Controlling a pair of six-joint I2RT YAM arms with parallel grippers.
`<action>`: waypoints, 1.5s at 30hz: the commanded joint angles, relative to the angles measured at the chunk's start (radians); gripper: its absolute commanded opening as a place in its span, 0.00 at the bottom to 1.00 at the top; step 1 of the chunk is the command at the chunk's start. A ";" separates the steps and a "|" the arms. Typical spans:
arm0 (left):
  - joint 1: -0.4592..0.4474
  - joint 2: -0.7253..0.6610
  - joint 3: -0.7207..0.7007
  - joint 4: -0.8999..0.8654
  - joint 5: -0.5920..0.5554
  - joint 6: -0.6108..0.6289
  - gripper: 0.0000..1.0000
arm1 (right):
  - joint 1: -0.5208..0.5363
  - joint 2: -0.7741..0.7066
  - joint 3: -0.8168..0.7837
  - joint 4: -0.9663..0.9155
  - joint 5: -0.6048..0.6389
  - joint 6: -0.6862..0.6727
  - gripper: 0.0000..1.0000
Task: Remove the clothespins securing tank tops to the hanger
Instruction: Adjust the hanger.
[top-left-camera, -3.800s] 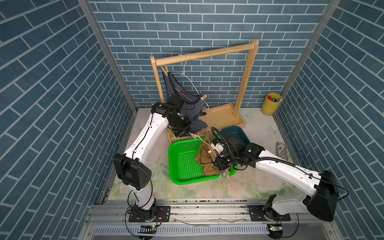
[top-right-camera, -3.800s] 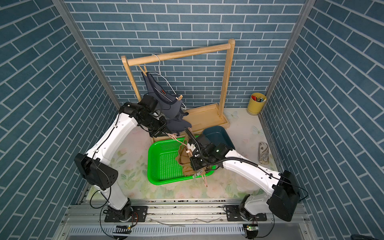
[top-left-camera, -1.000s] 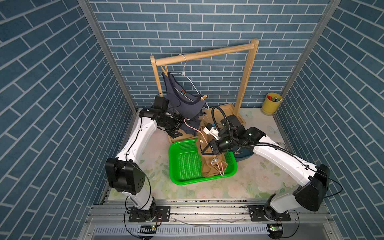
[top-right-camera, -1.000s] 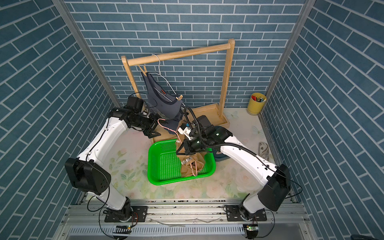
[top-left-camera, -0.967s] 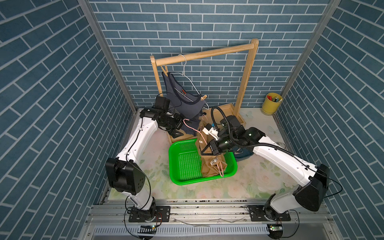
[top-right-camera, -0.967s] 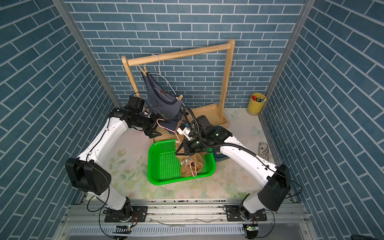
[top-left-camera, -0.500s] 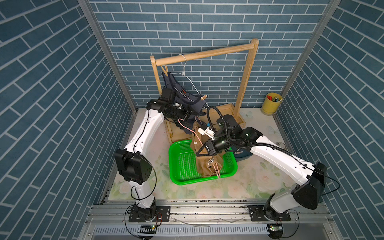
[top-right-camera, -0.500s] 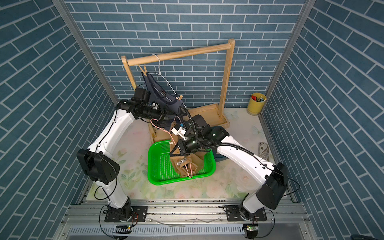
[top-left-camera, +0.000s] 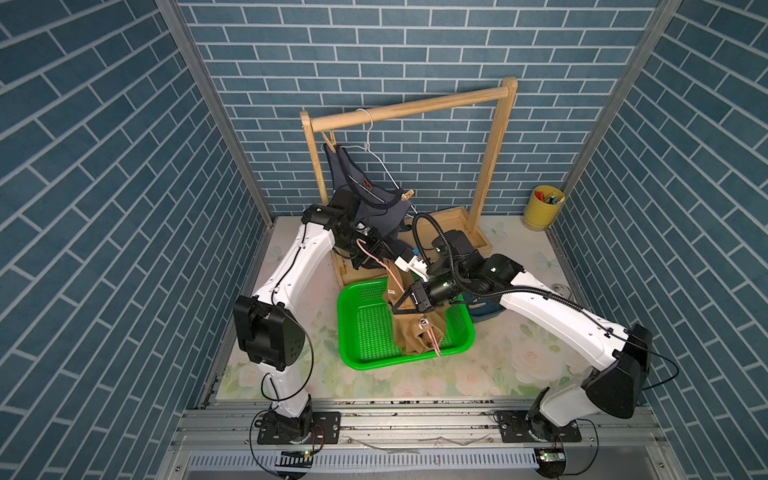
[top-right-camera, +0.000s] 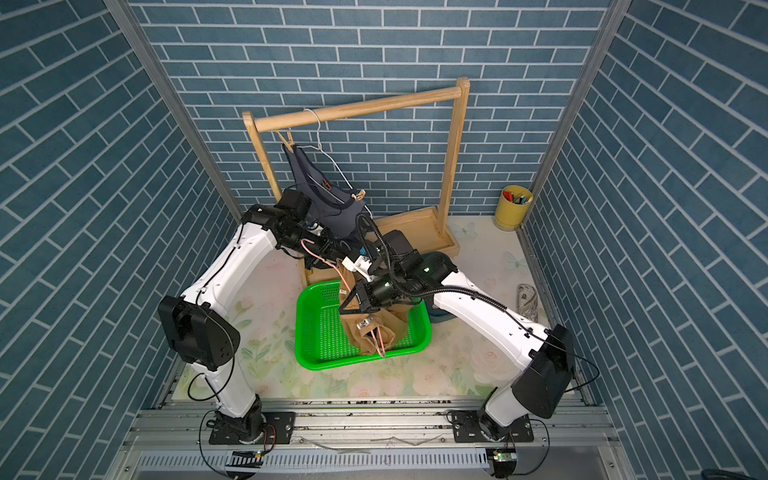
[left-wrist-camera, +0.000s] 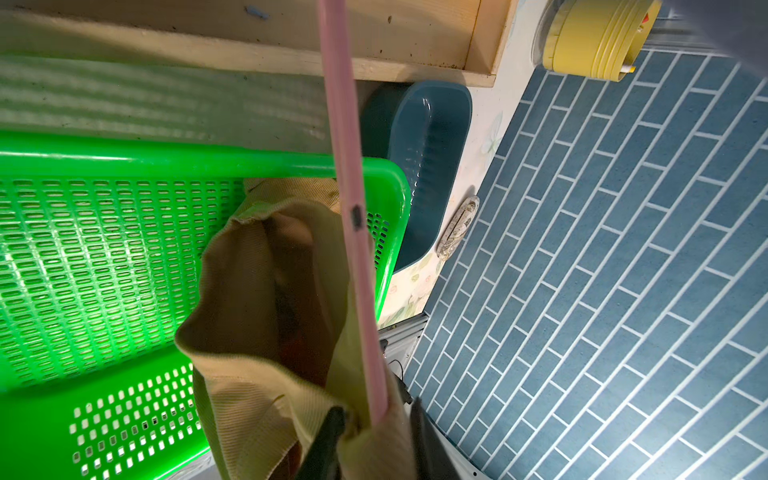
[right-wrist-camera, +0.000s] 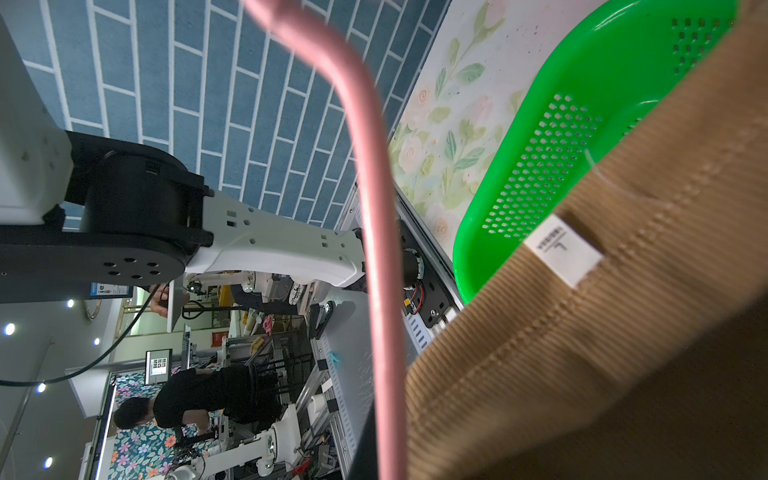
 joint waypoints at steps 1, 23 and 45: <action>0.002 -0.027 -0.020 -0.041 0.002 0.021 0.17 | 0.000 -0.001 0.014 -0.006 0.023 -0.050 0.00; 0.049 0.017 0.123 -0.249 -0.302 -0.089 0.00 | -0.010 -0.035 0.155 -0.385 0.325 -0.241 0.46; 0.058 -0.109 0.077 -0.196 -0.627 -0.266 0.00 | -0.063 -0.154 0.073 -0.234 0.267 -0.132 0.65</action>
